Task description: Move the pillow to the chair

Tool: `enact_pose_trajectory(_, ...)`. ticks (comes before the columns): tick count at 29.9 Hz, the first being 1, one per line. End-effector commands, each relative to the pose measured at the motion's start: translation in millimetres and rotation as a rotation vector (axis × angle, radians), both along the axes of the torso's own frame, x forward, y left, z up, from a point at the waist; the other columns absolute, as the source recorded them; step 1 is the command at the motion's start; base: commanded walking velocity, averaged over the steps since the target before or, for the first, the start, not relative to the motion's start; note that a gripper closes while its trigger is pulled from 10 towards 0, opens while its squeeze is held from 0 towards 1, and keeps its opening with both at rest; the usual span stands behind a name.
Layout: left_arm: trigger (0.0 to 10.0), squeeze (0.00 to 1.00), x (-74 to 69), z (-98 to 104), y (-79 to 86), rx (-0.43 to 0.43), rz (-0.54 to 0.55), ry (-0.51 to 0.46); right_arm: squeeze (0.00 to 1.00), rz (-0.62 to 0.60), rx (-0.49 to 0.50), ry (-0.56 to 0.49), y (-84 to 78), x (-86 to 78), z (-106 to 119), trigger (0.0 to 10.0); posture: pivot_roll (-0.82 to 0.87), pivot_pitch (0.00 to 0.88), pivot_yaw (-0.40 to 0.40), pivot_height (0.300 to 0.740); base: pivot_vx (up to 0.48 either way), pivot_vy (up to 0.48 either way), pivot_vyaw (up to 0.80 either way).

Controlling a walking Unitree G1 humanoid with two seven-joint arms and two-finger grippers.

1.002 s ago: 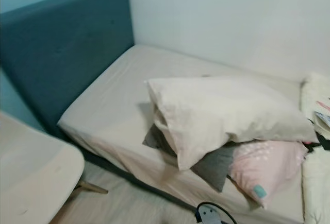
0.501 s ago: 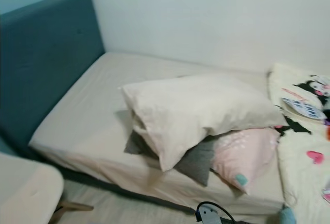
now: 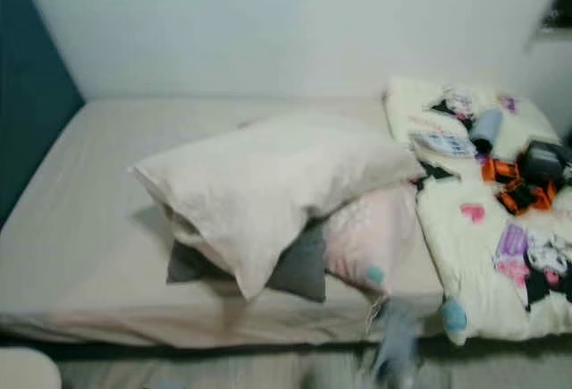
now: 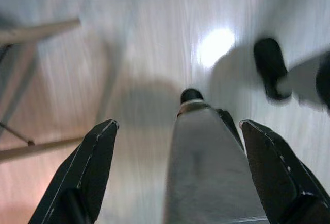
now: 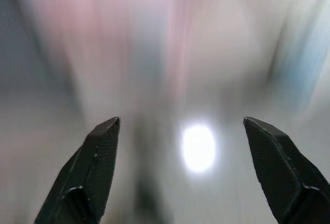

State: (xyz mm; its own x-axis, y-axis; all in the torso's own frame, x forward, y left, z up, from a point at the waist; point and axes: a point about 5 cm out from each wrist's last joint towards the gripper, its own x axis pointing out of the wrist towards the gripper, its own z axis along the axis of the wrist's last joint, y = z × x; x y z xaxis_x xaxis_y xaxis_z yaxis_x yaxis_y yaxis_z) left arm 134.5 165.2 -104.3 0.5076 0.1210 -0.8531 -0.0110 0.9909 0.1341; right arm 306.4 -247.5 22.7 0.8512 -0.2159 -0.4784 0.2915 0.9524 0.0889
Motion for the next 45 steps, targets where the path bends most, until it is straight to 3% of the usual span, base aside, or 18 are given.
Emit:
enact_pose_trajectory(1, 10.0, 0.00, -17.3, -5.4, 5.6, 0.014, 0.030, 0.055, 0.00, 0.009, 0.110, 0.022, 17.7, -10.1, -17.0, 10.0, -0.10, 0.091, -0.004, 0.740, 0.000, 0.000, -0.69)
enact_pose_trajectory(2, 10.0, 0.00, -17.3, -5.4, 5.6, 0.014, 0.030, 0.055, 0.00, 0.009, 0.110, 0.022, 17.7, -10.1, -17.0, 10.0, -0.10, 0.091, -0.004, 0.740, 0.000, 0.000, -0.69)
enact_pose_trajectory(4, 10.0, 0.00, -17.4, -4.9, 6.8, 0.021, 0.049, 0.039, 0.00, 0.078, 0.229, -0.211, 20.3, 26.2, 28.3, 10.0, -0.11, 0.091, -0.001, 0.740, 0.000, 0.000, 0.00)
enact_pose_trajectory(5, 10.0, 0.00, -17.4, -4.9, 6.8, 0.021, 0.049, 0.039, 0.00, 0.078, 0.229, -0.211, 20.3, 26.2, 28.3, 10.0, -0.11, 0.091, -0.001, 0.740, 0.000, 0.000, 0.00)
enact_pose_trajectory(6, 10.0, 0.00, -17.3, -4.3, 6.9, 0.022, 0.077, 0.018, 0.00, 0.156, 0.287, -0.353, 26.2, 46.4, 60.0, 10.0, -0.12, 0.092, -0.005, 0.740, 0.000, 0.000, 0.00)
enact_pose_trajectory(8, 10.0, 0.00, -17.2, -4.1, 6.9, 0.022, 0.086, 0.011, 0.00, 0.173, 0.298, -0.377, 28.1, 49.9, 66.0, 10.0, -0.12, 0.092, -0.005, 0.740, 0.000, 0.000, 0.00)
enact_pose_trajectory(10, 10.0, 0.00, 9.8, 7.4, 37.4, 0.034, 0.129, -0.043, 0.00, 0.175, 0.334, -0.417, 31.6, 55.0, 74.4, 10.0, -0.11, 0.093, -0.012, 0.740, 0.000, 0.000, 0.00)
enact_pose_trajectory(11, 10.0, 0.00, 9.8, 7.4, 37.4, 0.034, 0.129, -0.043, 0.00, 0.175, 0.334, -0.417, 31.6, 55.0, 74.4, 10.0, -0.11, 0.093, -0.012, 0.740, 0.000, 0.000, 0.00)
enact_pose_trajectory(12, 10.0, 0.00, 22.3, 14.0, 48.2, 0.035, 0.156, -0.083, 0.00, 0.177, 0.379, -0.444, 33.3, 57.3, 78.3, 10.0, -0.11, 0.094, -0.012, 0.740, 0.000, 0.000, 0.00)
enact_pose_trajectory(13, 10.0, 0.00, 22.3, 14.0, 48.2, 0.035, 0.156, -0.083, 0.00, 0.177, 0.379, -0.444, 33.3, 57.3, 78.3, 10.0, -0.11, 0.094, -0.012, 0.740, 0.000, 0.000, 0.00)
enact_pose_trajectory(15, 10.0, 0.00, 38.0, 23.1, 57.0, 0.037, 0.181, -0.149, 0.00, 0.197, 0.425, -0.475, 36.0, 59.9, 83.1, 10.0, -0.11, 0.094, -0.012, 0.740, 0.000, 0.000, 0.00)
enact_pose_trajectory(16, 10.0, 0.00, 38.0, 23.1, 57.0, 0.037, 0.181, -0.149, 0.00, 0.197, 0.425, -0.475, 36.0, 59.9, 83.1, 10.0, -0.11, 0.094, -0.012, 0.740, 0.000, 0.000, 0.00)
enact_pose_trajectory(20, 10.0, 0.00, 61.5, 38.2, 64.2, 0.051, 0.199, -0.265, 0.00, 0.219, 0.451, -0.464, 39.6, 58.6, 79.3, 10.0, -0.11, 0.095, -0.011, 0.740, 0.222, 0.000, 0.00)
enact_pose_trajectory(26, 10.0, 0.00, 68.4, 42.7, 66.1, 0.048, 0.218, -0.296, 0.00, 0.227, 0.472, -0.440, 41.1, 55.2, 72.3, 10.0, -0.11, 0.095, -0.010, 0.740, 0.316, 0.000, 0.00)
enact_pose_trajectory(36, 10.0, 0.00, 64.6, 40.2, 64.6, 0.042, 0.229, -0.287, 0.00, 0.226, 0.487, -0.376, 42.8, 47.6, 57.4, 10.0, -0.11, 0.098, -0.012, 0.740, 0.341, 0.000, 0.00)
enact_pose_trajectory(42, 10.0, 0.00, 54.6, 33.9, 63.5, 0.052, 0.232, -0.239, 0.00, 0.251, 0.492, -0.324, 50.9, 42.5, 46.6, 10.0, -0.11, 0.099, -0.010, 0.740, 0.107, 0.000, 0.00)
enact_pose_trajectory(45, 10.0, 0.00, 48.9, 30.5, 62.9, 0.052, 0.233, -0.214, 0.00, 0.201, 0.493, -0.295, 47.8, 38.5, 39.7, 10.0, -0.11, 0.099, -0.012, 0.740, 0.000, 0.000, 0.00)
